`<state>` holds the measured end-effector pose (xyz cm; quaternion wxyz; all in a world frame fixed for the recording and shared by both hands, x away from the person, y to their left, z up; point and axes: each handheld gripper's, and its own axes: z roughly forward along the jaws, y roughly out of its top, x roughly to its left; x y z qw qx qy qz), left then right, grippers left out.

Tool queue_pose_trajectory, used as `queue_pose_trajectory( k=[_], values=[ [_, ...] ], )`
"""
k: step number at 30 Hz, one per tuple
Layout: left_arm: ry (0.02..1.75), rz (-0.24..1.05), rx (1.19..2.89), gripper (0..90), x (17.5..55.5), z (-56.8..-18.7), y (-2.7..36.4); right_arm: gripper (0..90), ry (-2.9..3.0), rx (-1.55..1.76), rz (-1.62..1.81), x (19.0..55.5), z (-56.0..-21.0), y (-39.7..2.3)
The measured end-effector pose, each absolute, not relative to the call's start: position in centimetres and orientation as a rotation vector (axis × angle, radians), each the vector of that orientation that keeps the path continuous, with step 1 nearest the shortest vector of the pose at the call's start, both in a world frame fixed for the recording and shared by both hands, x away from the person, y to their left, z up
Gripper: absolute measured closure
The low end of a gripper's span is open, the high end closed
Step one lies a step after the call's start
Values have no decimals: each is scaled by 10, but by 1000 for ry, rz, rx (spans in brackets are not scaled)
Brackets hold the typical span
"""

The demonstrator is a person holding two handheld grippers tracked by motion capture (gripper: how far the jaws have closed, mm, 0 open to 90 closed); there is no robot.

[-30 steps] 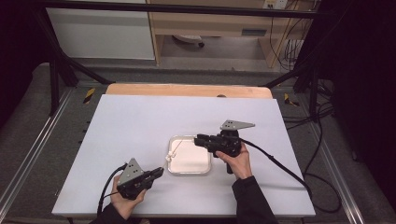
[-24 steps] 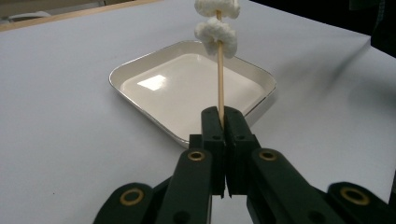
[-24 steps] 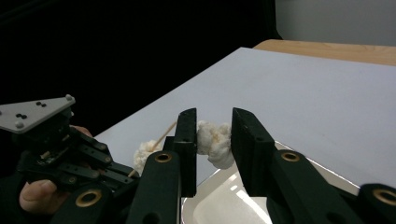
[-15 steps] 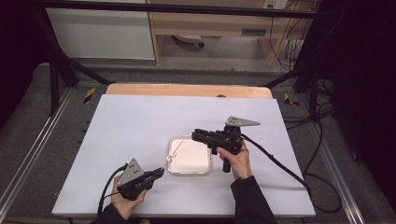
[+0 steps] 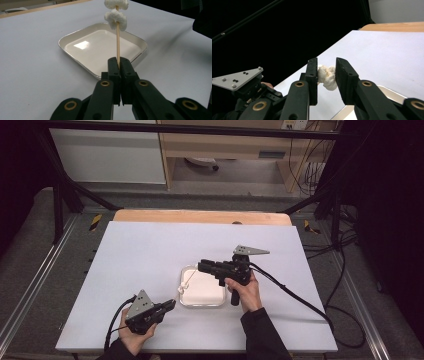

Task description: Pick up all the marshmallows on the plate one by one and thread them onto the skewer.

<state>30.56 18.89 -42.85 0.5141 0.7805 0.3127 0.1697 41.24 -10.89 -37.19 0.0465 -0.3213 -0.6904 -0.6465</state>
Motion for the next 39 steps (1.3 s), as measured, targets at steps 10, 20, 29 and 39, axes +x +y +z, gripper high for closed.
queue_pose_trajectory(
  k=[10,20,29,39],
  values=[
    [745,404,1885,883,305,-429,188,729,-2102,-965,-1959,413,-375,-107],
    [719,411,1917,885,305,-429,185,750,-2096,-949,-1933,412,-377,-106],
    [704,426,1948,886,305,-430,184,776,-2093,-942,-1896,412,-379,-105],
    [708,425,1954,886,305,-431,183,772,-2094,-924,-1864,410,-385,-101]
  ],
)
